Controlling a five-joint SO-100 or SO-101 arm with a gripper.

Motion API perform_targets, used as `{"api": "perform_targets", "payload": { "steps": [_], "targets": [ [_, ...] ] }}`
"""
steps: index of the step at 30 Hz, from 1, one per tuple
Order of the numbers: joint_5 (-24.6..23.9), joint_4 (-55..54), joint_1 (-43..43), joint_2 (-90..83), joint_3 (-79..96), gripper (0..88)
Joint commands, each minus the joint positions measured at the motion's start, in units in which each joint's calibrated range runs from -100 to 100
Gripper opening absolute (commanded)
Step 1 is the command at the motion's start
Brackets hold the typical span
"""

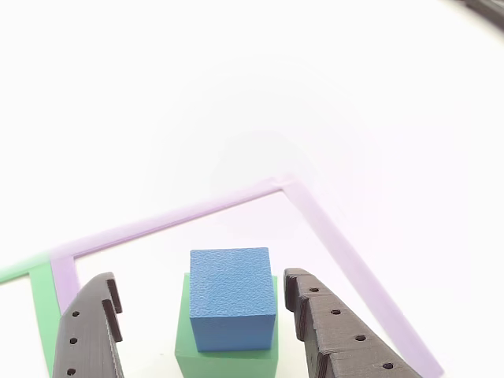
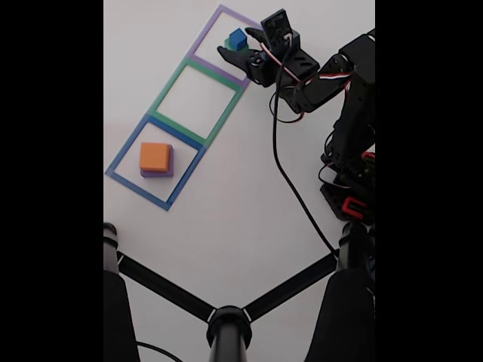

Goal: Tower of hanoi

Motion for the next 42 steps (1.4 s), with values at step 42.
{"api": "perform_targets", "payload": {
  "steps": [42],
  "targets": [
    [0.0, 102.1, -7.4, -53.5, -29.7, 2.6]
  ]
}}
